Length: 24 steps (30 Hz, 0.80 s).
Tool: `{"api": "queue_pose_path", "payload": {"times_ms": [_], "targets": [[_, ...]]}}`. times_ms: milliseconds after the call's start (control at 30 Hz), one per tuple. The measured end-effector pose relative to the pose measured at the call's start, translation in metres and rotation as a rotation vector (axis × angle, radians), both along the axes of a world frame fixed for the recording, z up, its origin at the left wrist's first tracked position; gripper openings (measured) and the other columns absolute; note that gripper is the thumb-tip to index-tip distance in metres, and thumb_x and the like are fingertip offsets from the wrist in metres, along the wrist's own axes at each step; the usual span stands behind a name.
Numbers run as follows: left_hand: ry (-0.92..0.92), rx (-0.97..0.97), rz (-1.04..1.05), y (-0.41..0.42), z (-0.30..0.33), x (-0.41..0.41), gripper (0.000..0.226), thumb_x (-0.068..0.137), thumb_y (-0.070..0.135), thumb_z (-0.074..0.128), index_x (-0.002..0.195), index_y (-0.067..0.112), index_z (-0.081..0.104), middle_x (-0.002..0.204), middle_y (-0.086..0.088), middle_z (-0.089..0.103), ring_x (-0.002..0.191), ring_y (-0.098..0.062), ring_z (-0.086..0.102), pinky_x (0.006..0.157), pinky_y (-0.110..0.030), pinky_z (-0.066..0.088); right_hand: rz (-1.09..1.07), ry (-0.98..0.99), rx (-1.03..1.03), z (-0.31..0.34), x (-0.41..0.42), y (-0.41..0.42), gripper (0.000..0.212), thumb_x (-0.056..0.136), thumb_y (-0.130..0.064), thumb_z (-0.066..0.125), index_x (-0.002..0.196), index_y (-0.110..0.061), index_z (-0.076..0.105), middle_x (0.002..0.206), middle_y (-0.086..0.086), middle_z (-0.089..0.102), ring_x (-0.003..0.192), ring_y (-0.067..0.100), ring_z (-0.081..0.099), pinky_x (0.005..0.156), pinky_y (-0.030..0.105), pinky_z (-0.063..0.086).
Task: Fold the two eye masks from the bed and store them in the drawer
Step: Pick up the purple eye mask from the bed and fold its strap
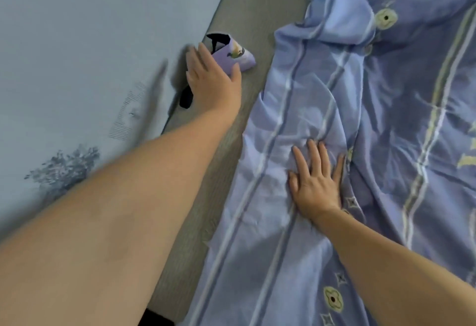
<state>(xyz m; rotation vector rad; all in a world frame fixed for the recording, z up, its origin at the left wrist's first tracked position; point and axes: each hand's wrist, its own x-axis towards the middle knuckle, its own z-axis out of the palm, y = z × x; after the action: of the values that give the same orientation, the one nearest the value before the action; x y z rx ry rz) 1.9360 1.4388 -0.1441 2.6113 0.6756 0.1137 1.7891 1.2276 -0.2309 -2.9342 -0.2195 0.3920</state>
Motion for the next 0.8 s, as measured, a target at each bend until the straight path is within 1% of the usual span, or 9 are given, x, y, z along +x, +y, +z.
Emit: {"api": "queue_pose_path", "payload": {"times_ms": [100,200,333,400,533,600,633,700,800], "targets": [[0.031,-0.068,0.089,0.004,-0.015,0.038,0.056,0.088,0.046,0.049,0.125,0.005,0.044,0.133,-0.015,0.05,0.124,-0.03,0.044,0.104,-0.041,0.034,0.006,-0.044,-0.008,-0.003,0.001,0.001,0.058,0.087,-0.045,0.029,0.142,-0.026,0.027,0.154,0.011,0.024,0.141,0.027,0.009,0.111,0.046,-0.018],[-0.001,-0.272,0.006,-0.002,-0.016,0.043,0.034,0.089,0.036,0.05,0.101,0.005,0.058,0.109,-0.014,0.065,0.102,-0.03,0.058,0.081,-0.033,0.043,0.01,-0.056,-0.034,-0.001,0.002,0.001,0.059,0.086,-0.044,0.028,0.143,-0.026,0.026,0.155,0.012,0.023,0.141,0.028,0.009,0.111,0.047,-0.019],[-0.02,-0.423,-0.1,-0.013,-0.008,0.011,0.022,0.088,0.014,0.052,0.076,-0.003,0.058,0.085,-0.023,0.064,0.082,-0.033,0.058,0.07,-0.037,0.037,0.02,-0.055,-0.04,-0.005,0.003,-0.001,0.06,0.086,-0.044,0.028,0.143,-0.027,0.024,0.155,0.011,0.021,0.142,0.027,0.006,0.111,0.046,-0.02],[-0.001,-0.647,-0.026,-0.018,0.0,-0.021,0.018,0.084,0.008,0.053,0.066,0.01,0.049,0.069,-0.006,0.055,0.069,-0.023,0.05,0.059,-0.032,0.033,0.008,-0.012,-0.028,-0.006,0.004,-0.001,0.059,0.088,-0.046,0.025,0.144,-0.029,0.02,0.157,0.008,0.016,0.143,0.025,0.002,0.11,0.045,-0.022],[-0.001,-1.035,0.162,-0.026,0.033,-0.089,0.019,0.083,0.004,0.055,0.091,0.021,0.052,0.086,0.01,0.058,0.082,-0.011,0.056,0.071,-0.024,0.043,0.046,0.23,0.079,0.017,0.018,-0.006,0.055,0.093,-0.044,0.03,0.145,-0.033,0.014,0.159,0.004,0.004,0.144,0.022,-0.001,0.113,0.045,-0.015],[-0.004,-1.095,0.192,-0.029,0.063,-0.114,0.048,0.084,0.006,0.056,0.126,0.026,0.045,0.105,0.009,0.06,0.096,-0.008,0.058,0.079,-0.024,0.043,-0.119,0.444,0.356,0.062,0.032,-0.008,0.05,0.094,-0.034,0.039,0.142,-0.03,0.026,0.151,0.008,0.032,0.134,0.026,0.033,0.112,0.031,0.024],[-0.015,-1.098,0.194,-0.031,0.08,-0.126,0.062,0.084,0.006,0.055,0.137,0.032,0.033,0.114,0.009,0.057,0.101,-0.007,0.056,0.08,-0.023,0.041,-0.27,0.526,0.575,0.093,0.036,-0.009,0.048,0.094,-0.032,0.041,0.141,-0.029,0.029,0.136,0.008,0.052,0.12,0.024,0.05,0.098,0.021,0.039],[-0.096,-1.117,0.164,-0.039,0.119,-0.148,0.074,0.086,0.005,0.054,0.142,0.038,0.021,0.119,0.016,0.049,0.103,-0.001,0.054,0.08,-0.018,0.04,-0.425,0.52,0.943,0.162,0.038,-0.013,0.053,0.092,-0.039,0.045,0.141,-0.029,0.026,0.101,-0.003,0.073,0.103,0.016,0.064,0.095,0.027,0.044],[-0.219,-1.092,0.012,-0.067,0.189,-0.179,0.06,0.088,0.006,0.055,0.137,0.036,0.036,0.128,0.014,0.05,0.109,0.0,0.054,0.082,-0.012,0.046,-0.194,0.427,1.136,0.267,0.018,-0.027,0.064,0.083,-0.046,0.059,0.138,-0.033,0.03,0.084,-0.012,0.075,0.094,0.01,0.068,0.091,0.031,0.051]]}}
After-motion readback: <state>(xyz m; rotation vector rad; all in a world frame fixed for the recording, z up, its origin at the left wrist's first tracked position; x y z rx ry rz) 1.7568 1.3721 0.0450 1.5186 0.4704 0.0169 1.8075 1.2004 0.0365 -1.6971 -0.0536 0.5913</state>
